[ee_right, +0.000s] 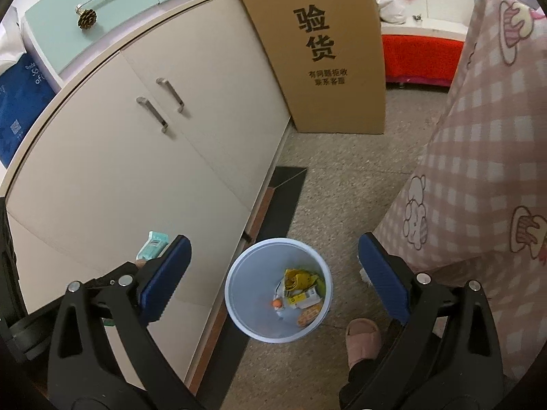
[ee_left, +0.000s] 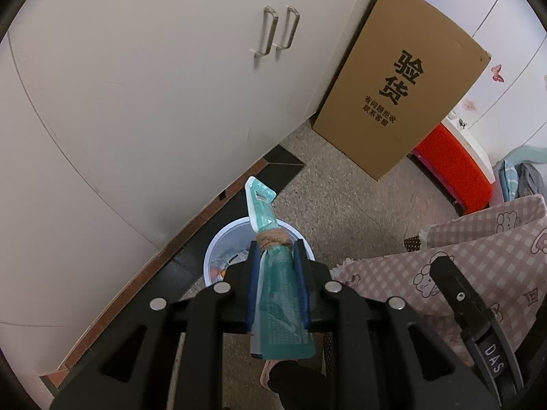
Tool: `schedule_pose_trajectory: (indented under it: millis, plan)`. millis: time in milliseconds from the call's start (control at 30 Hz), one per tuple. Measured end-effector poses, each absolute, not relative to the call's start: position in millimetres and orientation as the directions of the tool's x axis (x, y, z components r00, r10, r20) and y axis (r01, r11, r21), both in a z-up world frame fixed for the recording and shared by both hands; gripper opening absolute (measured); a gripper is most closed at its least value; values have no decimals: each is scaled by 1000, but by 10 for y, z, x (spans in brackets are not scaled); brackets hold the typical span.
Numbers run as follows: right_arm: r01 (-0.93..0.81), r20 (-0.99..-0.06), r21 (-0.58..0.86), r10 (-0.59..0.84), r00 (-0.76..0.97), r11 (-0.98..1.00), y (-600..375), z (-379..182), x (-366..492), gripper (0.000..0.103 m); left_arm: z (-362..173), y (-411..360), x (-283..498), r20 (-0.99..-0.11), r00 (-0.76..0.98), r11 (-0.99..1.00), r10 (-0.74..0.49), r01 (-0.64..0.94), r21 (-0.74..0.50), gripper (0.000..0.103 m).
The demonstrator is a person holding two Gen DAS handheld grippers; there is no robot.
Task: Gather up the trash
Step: 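Carry the yellow bag and teal tube over the wastebasket, then open both tools to drop the bag and tube into the wastebasket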
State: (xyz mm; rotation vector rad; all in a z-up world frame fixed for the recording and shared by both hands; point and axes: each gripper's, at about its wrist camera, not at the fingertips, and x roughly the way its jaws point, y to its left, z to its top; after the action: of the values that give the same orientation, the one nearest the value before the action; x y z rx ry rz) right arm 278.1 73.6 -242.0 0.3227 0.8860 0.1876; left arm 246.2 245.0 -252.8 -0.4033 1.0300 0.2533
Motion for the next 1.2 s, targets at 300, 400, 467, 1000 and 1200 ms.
schedule_pose_trajectory:
  millis: [300,400,467,1000,1200]
  plan:
    - [-35,-711,349,289,641,936,726,-2387,2752,96,-2546,2378,2577,-874,486,910,16,-369,-189,20]
    - [-29,-707,358,292,644,933,719,-2381,2759,96,-2534,2368,2595,-869,494,911,25,-369,-184,20]
    - [-28,-706,363,294,645,931,705,-2381,2754,96,-2519,2371,2601,-860,508,907,40,-379,-182,27]
    - [-22,-715,362,293,635,932,735,-2389,2781,96,-2529,2432,2536,-860,503,880,88,-445,-170,71]
    - [-41,-709,360,302,637,932,759,-2373,2772,96,-2451,2457,2447,-853,513,876,94,-450,-174,71]
